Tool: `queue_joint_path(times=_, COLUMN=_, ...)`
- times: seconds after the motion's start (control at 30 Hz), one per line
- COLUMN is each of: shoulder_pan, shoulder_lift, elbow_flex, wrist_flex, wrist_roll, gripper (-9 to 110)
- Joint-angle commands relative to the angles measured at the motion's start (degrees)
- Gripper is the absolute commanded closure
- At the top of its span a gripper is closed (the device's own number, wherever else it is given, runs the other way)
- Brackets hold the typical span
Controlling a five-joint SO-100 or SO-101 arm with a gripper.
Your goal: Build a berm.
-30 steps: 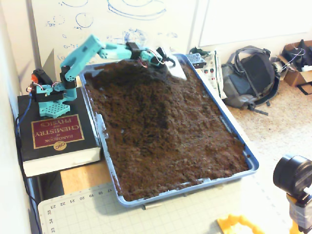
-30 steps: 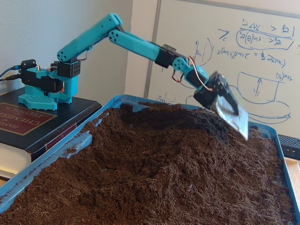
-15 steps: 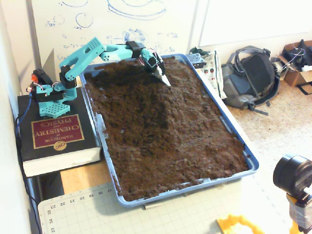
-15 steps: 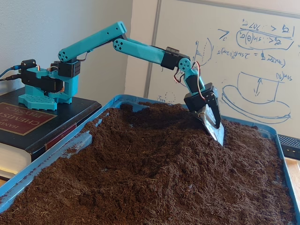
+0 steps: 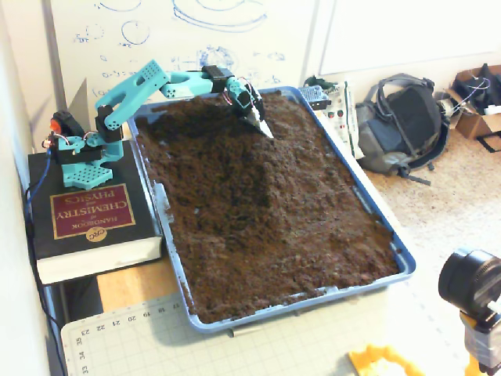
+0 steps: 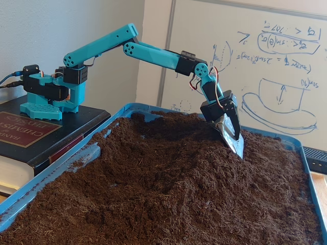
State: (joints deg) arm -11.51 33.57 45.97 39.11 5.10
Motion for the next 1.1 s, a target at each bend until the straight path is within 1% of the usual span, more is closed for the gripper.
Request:
queue_joint_path(times=0.0, shoulder_pan=-0.8, shoulder_lift=4.3, elbow_flex=-0.8, wrist_flex=-0.4, wrist_roll=0.6, gripper=101)
queue_joint_path(times=0.17, shoulder_pan=-1.5, shoulder_lift=7.6, elbow_flex=-7.7, wrist_flex=-0.4, wrist_roll=0.7, gripper=101)
queue_joint_path(times=0.4, shoulder_pan=-1.4, shoulder_lift=7.7, elbow_flex=-14.3, wrist_flex=-1.4, wrist_roll=-0.1, gripper=101)
queue_joint_path(times=0.53, shoulder_pan=-1.5, shoulder_lift=7.0, elbow_flex=-14.3, wrist_flex=-9.8, wrist_roll=0.4, gripper=101)
queue_joint_path(times=0.67, shoulder_pan=-1.4, shoulder_lift=1.6, elbow_flex=-14.3, wrist_flex=-20.7, wrist_roll=0.3, gripper=101)
queue_joint_path(times=0.77, shoulder_pan=-1.3, shoulder_lift=-2.8, elbow_flex=-14.2, wrist_flex=-25.8, wrist_roll=0.1, gripper=101)
queue_joint_path(times=0.93, shoulder_pan=-1.8, shoulder_lift=-9.1, elbow_flex=-14.2, wrist_flex=-23.5, wrist_roll=0.0, gripper=101)
queue_joint_path(times=1.07, shoulder_pan=-2.1, shoulder_lift=-10.7, elbow_flex=-14.1, wrist_flex=-15.6, wrist_roll=0.0, gripper=101)
